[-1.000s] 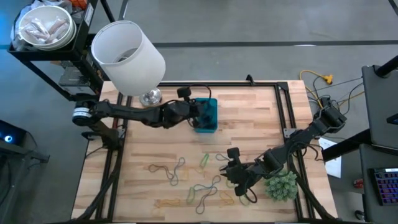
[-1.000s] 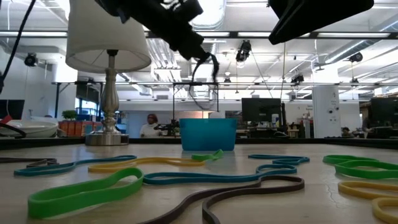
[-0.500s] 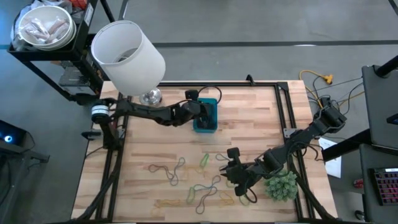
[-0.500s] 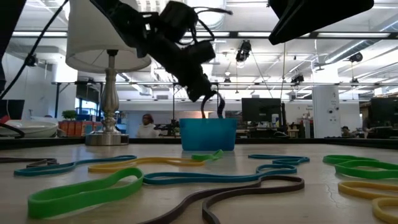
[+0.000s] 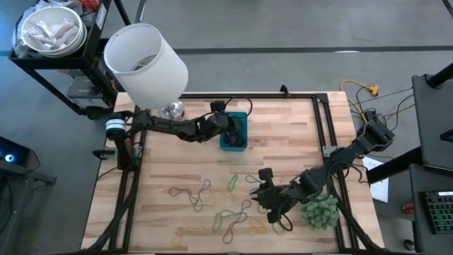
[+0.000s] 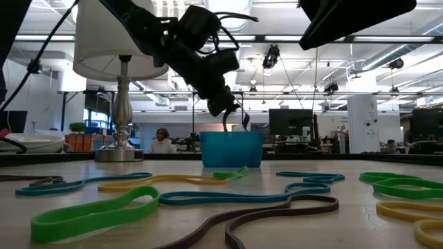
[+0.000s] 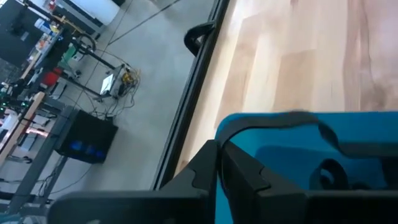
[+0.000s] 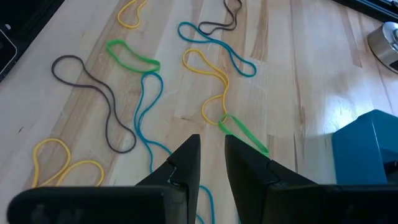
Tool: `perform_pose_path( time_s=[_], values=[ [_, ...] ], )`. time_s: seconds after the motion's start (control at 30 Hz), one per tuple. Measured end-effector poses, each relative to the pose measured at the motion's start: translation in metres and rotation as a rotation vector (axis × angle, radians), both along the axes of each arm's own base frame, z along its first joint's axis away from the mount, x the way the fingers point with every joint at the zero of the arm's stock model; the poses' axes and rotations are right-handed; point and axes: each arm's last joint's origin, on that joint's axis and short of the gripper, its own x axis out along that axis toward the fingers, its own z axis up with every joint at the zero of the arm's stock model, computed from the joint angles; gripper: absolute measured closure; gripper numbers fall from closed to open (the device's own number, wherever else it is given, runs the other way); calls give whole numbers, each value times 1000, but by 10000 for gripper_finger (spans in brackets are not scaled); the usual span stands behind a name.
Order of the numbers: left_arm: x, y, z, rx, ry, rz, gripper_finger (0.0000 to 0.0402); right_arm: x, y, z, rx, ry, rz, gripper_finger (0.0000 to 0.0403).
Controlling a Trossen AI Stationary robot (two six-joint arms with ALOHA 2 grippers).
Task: Pick and place rubber bands into bin
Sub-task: Put the black rubber band into the blue bin, then put the green rubber band into the blue bin
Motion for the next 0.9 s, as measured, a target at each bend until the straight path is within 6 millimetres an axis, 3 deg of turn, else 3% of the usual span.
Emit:
perform_pose_path(
  time_s=[0.37,0.67,0.9],
  values=[
    [-1,-1,-2,-8,32,-2,307,0,0,0,0,0,0,335],
    [-8,-4,-6,-78,188,2,300,-1,0,-1,-1,2,0,335],
    [-13,-10,4,-85,187,-11,300,-1,0,-2,2,1,-3,335]
  ],
)
